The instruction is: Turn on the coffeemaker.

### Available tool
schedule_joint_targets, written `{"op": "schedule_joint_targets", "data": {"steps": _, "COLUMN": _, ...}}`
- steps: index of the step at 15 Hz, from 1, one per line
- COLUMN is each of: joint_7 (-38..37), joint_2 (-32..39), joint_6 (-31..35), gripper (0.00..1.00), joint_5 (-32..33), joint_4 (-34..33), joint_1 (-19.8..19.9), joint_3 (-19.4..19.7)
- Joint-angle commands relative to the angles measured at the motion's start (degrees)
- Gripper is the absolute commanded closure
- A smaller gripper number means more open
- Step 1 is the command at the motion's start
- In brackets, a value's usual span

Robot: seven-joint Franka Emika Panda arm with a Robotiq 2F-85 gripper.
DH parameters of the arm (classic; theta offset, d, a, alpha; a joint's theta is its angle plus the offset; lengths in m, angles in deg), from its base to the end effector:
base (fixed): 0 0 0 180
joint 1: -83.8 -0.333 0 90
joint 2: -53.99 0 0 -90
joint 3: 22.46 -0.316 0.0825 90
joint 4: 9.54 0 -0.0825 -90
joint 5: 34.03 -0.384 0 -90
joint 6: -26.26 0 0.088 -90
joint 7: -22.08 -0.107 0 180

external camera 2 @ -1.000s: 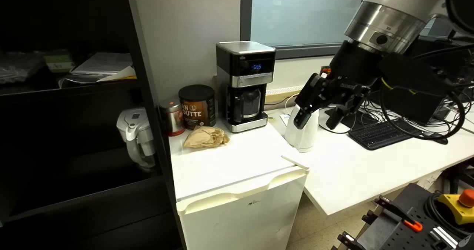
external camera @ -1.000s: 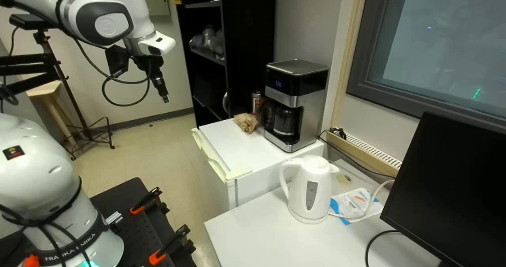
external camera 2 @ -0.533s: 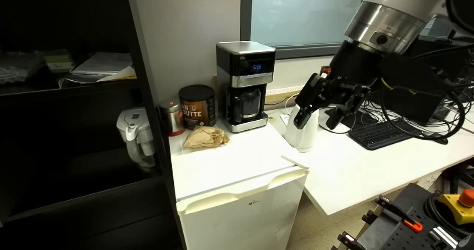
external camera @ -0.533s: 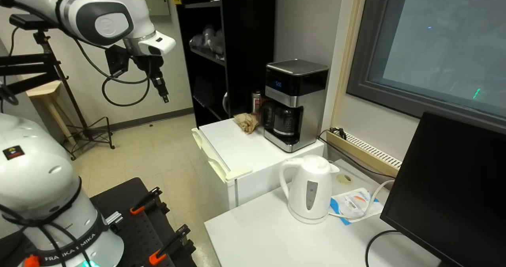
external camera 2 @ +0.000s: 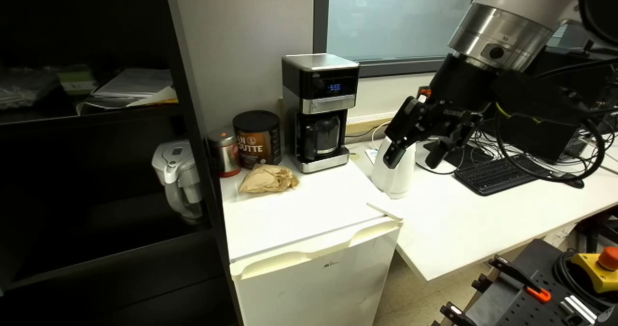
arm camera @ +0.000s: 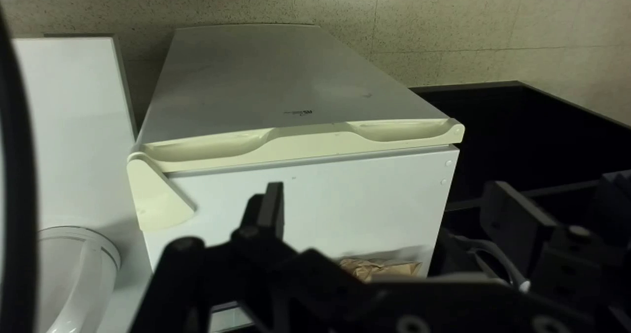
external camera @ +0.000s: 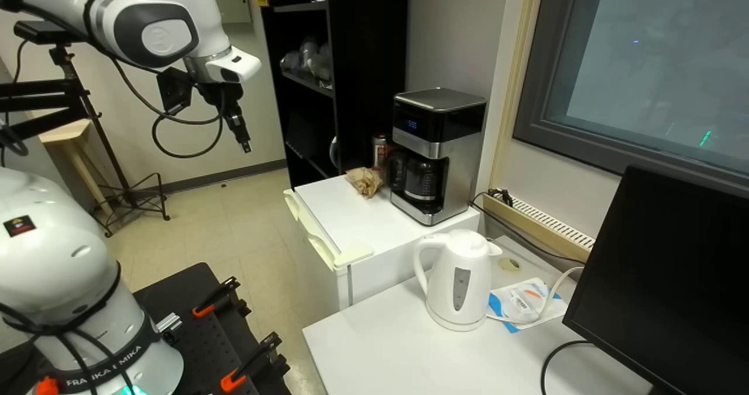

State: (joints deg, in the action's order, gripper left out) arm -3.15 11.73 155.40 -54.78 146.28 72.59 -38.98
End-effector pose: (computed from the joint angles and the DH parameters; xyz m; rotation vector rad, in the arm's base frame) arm 0.3077 0.1711 0.4552 -2.8983 0.2859 -0.2820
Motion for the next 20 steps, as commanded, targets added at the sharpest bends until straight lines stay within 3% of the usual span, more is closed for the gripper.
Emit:
{"op": "schedule_joint_targets", "data": {"steps": 1, "joint_7": -0.7, "joint_2": 3.44, "joint_6": 1.85, "gripper": 0.0, "joint_5": 2.6, "joint_4": -0.61, "joint_1": 2.21, "joint_3": -0.81}}
{"op": "schedule_joint_targets", "data": {"steps": 4, "joint_7": -1.46, "joint_2": 7.18, "joint_6": 5.61, "gripper": 0.0, "joint_5": 6.82, "joint_4": -1.05, "joint_1": 5.05, "joint_3": -2.0}}
{"op": "schedule_joint_targets", "data": {"steps": 7, "joint_7": -3.65, "joint_2": 11.22, "joint_6": 11.01, "gripper": 0.0, "joint_5": 15.26, "joint_4": -1.81, "joint_1": 9.14, "joint_3": -4.82}}
{"op": "schedule_joint_targets", "data": {"steps": 13, "joint_7": -15.73, "joint_2": 16.63, "joint_6": 19.94, "gripper": 0.0, "joint_5": 42.65, "joint_4": -4.45, "joint_1": 22.12, "joint_3": -15.9}}
{"op": "schedule_joint_targets", "data": {"steps": 14, "joint_7": -18.45, "joint_2": 17.05, "joint_6": 20.82, "gripper": 0.25, "joint_5": 47.45, "joint_4": -5.17, "joint_1": 24.74, "joint_3": -18.45}}
{"op": "schedule_joint_targets", "data": {"steps": 17, "joint_7": -27.43, "joint_2": 16.92, "joint_6": 22.85, "gripper": 0.41, "joint_5": 61.37, "joint_4": -7.52, "joint_1": 34.1, "joint_3": -27.31}}
{"op": "schedule_joint_targets", "data": {"steps": 20, "joint_7": -39.02, "joint_2": 15.94, "joint_6": 23.47, "gripper": 0.66, "joint_5": 75.57, "joint_4": -10.4, "joint_1": 43.89, "joint_3": -36.21}}
